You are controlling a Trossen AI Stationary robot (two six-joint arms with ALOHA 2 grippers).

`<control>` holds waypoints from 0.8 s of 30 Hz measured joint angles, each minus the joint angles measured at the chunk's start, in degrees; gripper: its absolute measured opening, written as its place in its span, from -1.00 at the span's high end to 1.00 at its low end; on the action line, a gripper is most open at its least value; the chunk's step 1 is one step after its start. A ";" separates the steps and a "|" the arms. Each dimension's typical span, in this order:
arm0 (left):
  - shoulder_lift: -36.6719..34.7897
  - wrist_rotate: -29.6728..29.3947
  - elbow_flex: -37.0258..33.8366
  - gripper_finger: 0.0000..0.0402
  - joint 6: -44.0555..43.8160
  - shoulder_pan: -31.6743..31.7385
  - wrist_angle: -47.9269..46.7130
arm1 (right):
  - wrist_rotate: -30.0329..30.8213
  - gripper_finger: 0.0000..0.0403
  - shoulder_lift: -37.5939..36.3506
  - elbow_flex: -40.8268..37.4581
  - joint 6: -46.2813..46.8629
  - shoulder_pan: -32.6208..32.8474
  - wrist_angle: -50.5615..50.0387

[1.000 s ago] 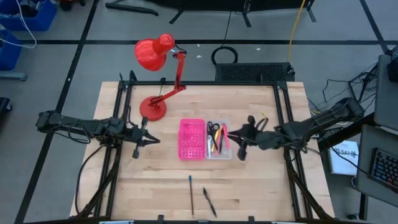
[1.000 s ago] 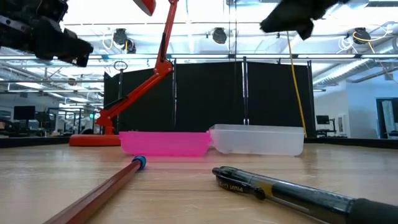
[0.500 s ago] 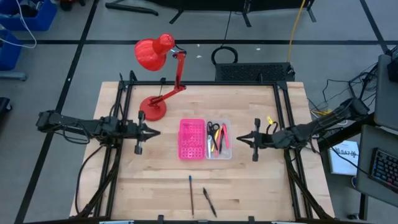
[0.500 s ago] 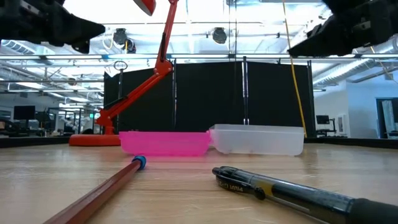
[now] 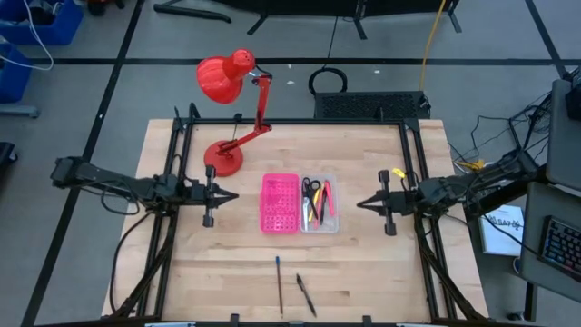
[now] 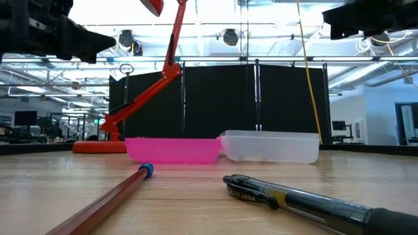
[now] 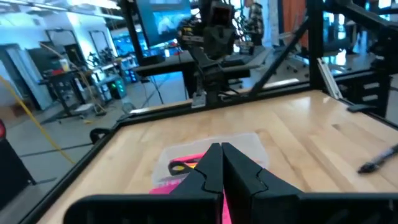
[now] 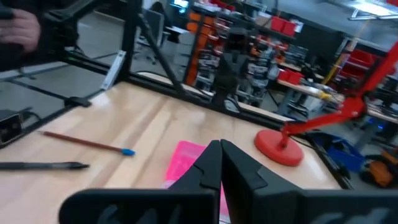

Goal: Pick & place school supplies into a supply box
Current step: Put the brown pencil into the supply box

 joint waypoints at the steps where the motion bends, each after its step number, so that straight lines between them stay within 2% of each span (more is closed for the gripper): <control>1: 0.55 -0.08 -0.40 0.96 -0.16 0.00 1.73 | -0.93 1.00 -0.56 -0.51 -0.14 -0.15 0.02; 10: 2.64 -0.08 -1.04 0.98 -1.57 0.00 5.94 | -1.16 1.00 -9.10 -7.64 -3.06 -0.19 0.71; 15: 2.77 -0.57 -1.04 0.88 -6.25 0.00 5.96 | -2.58 1.00 -12.16 -12.39 -3.90 -0.19 5.39; 17: 2.88 -2.66 -1.05 0.84 -10.06 0.00 6.16 | -2.93 1.00 -12.61 -13.77 -3.95 -0.16 7.00; 19: 2.86 -8.10 -0.78 0.83 -15.75 0.02 6.42 | -2.62 1.00 -12.71 -14.94 -3.99 -0.18 8.71; 21: 2.84 -11.49 1.35 0.86 -21.34 0.02 -0.36 | -2.60 1.00 -12.67 -15.86 -4.14 -0.19 11.12; 24: 4.61 -14.96 5.80 0.97 -31.40 -1.10 -18.39 | -2.61 1.00 -12.71 -16.00 -4.52 -0.19 11.28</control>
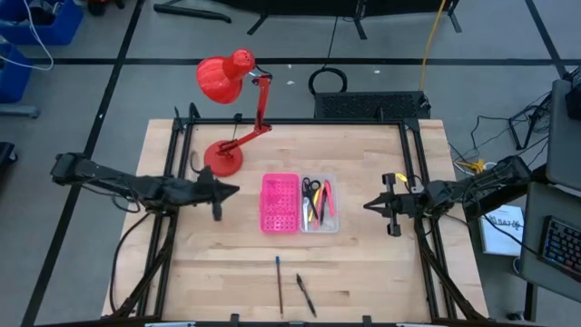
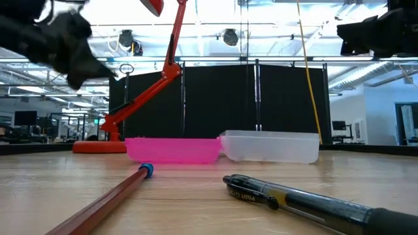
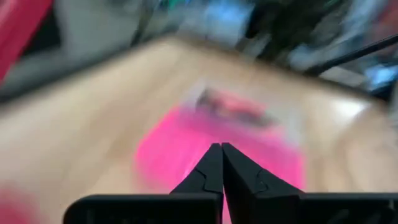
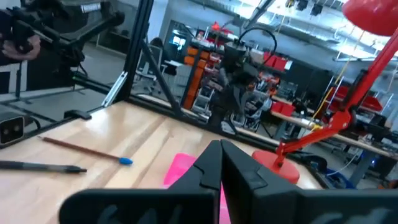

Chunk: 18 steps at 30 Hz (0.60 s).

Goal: Pick & place school supplies into a supply box
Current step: Put the brown pencil into the supply box

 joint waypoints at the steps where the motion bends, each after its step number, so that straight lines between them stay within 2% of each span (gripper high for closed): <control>1: 1.46 -1.99 1.36 0.97 -4.46 -0.69 -4.14 | -0.05 1.00 0.00 -0.04 0.31 0.05 -0.17; 3: 5.03 -3.62 4.38 0.97 -9.80 -2.80 -7.66 | -0.38 1.00 0.00 -0.08 0.64 0.15 -0.30; 6: 11.97 -5.38 11.94 0.98 -12.44 -7.34 -7.61 | -1.54 1.00 0.04 -0.14 0.66 0.13 -0.59; 10: 23.84 -12.71 27.21 0.99 -20.68 -14.22 -22.98 | -1.58 1.00 0.02 -0.17 0.57 0.13 -0.12; 14: 37.20 -17.46 43.94 0.99 -39.13 -19.69 -43.55 | -2.67 1.00 0.02 -0.21 -0.53 0.11 -0.53; 16: 43.67 -19.99 50.73 0.99 -52.17 -21.21 -51.54 | -5.35 1.00 0.04 -0.24 -1.70 0.11 -0.61; 18: 49.50 -18.95 56.50 0.99 -64.43 -22.09 -57.75 | -9.16 1.00 0.02 -0.25 -2.60 0.12 -0.58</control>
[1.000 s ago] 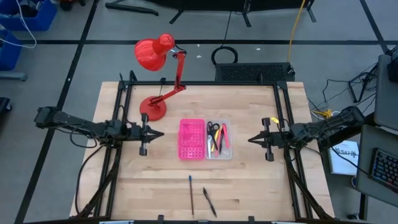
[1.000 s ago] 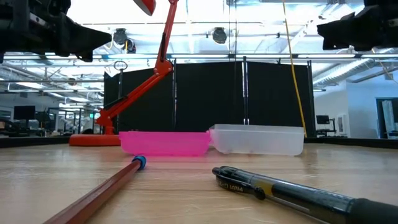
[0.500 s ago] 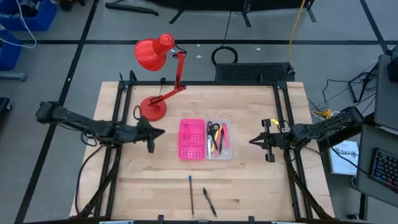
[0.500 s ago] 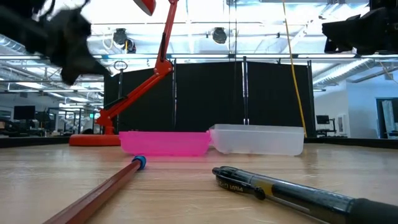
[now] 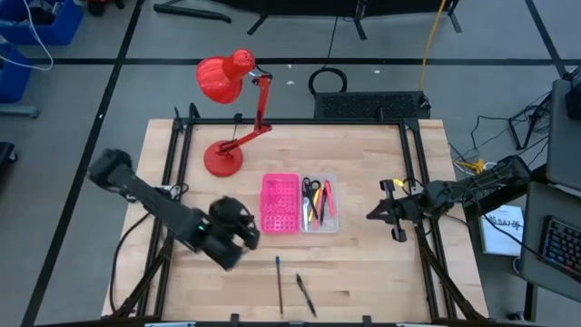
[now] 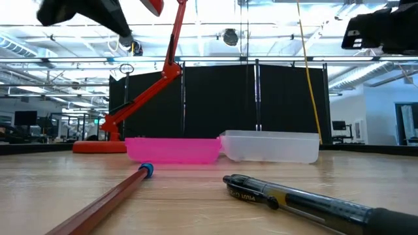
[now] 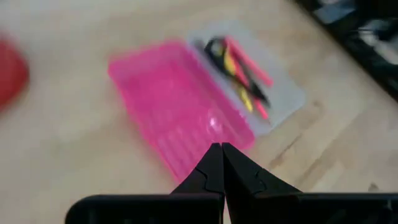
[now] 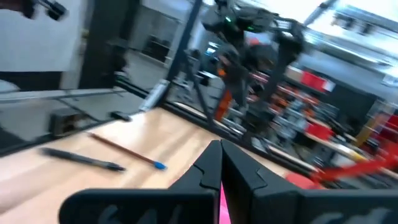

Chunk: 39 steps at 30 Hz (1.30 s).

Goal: Pick & place school supplies into a supply box
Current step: Put the brown pencil into the supply box

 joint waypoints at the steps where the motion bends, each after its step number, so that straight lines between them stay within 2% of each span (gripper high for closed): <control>1: 2.84 1.78 2.41 0.99 -4.50 -0.25 -2.01 | -1.88 1.00 0.01 -0.01 -0.19 -0.01 0.04; 4: 11.52 8.95 8.54 0.99 -13.15 -0.59 -3.94 | -5.77 1.00 -0.02 -0.01 -0.25 0.00 1.07; 9: 23.76 21.61 18.09 0.99 -16.70 -0.01 -3.88 | -7.34 1.00 0.00 -0.01 0.17 0.01 0.95; 14: 31.10 22.88 24.31 0.94 -18.60 1.29 -3.94 | -7.32 1.00 0.01 -0.05 2.83 0.01 -0.53; 17: 33.79 27.31 25.61 0.84 -19.90 2.17 -3.66 | -7.29 1.00 0.02 -0.05 3.18 0.01 -0.68; 24: 35.82 33.95 25.88 0.53 -21.84 2.27 -1.94 | -7.25 1.00 0.00 -0.05 3.22 0.01 -0.69; 30: 35.89 34.05 25.83 0.18 -21.16 3.47 -1.98 | -7.22 1.00 0.00 -0.05 3.83 0.01 -1.19; 32: 35.89 36.09 25.83 0.09 -20.77 4.23 -1.84 | -7.21 1.00 0.00 -0.06 4.45 0.01 -1.21; 39: 36.22 37.87 25.83 0.05 -17.72 7.24 -1.33 | -7.16 1.00 0.00 -0.07 4.73 0.01 -1.21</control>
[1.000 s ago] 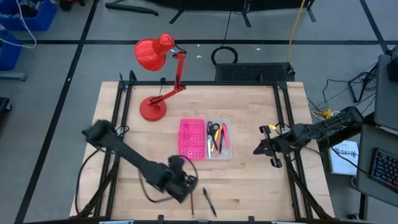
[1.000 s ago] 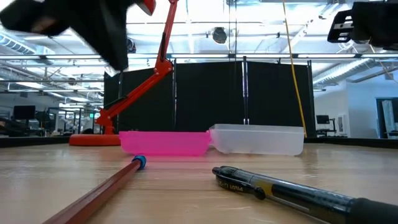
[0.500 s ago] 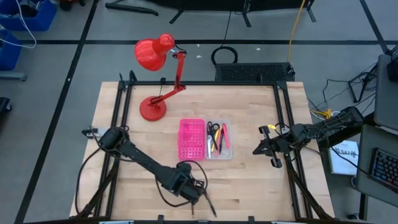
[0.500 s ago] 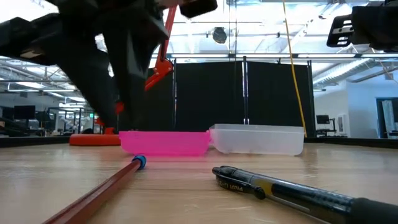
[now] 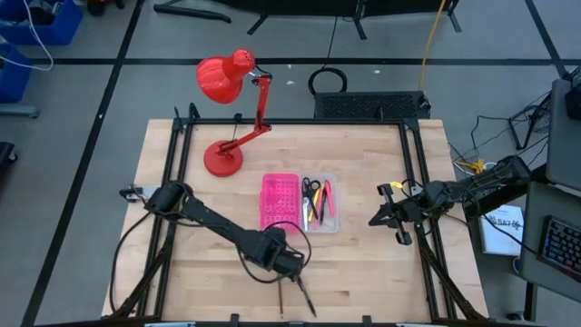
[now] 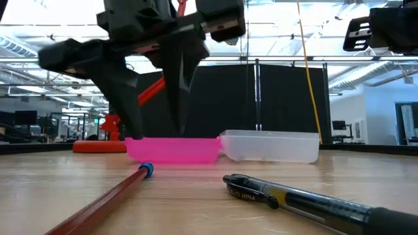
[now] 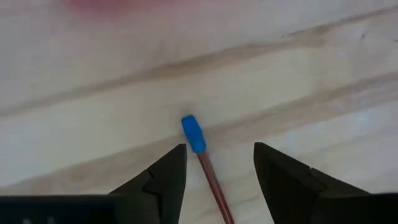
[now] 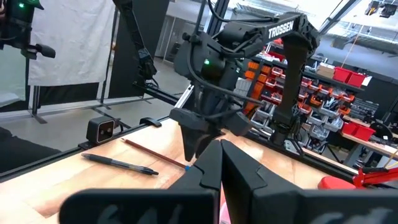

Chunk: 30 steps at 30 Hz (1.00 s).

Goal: Pick & place school supplies into a supply box
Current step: Put the brown pencil into the supply box

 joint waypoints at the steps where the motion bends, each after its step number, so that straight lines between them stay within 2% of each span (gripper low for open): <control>1: 0.02 0.20 0.00 0.07 0.70 0.35 -0.03 | 0.00 1.00 0.00 0.00 0.01 0.00 0.01; 10: -0.02 2.54 -3.19 0.24 3.26 1.22 0.81 | 0.00 1.00 0.01 0.00 0.00 0.00 -0.14; 17: 0.00 2.89 -6.83 0.22 3.17 1.07 7.35 | 0.00 1.00 0.00 0.00 0.39 0.00 -0.41; 30: -0.50 5.55 -11.61 0.22 0.38 0.70 10.56 | 0.02 1.00 0.02 0.00 1.76 0.00 -0.63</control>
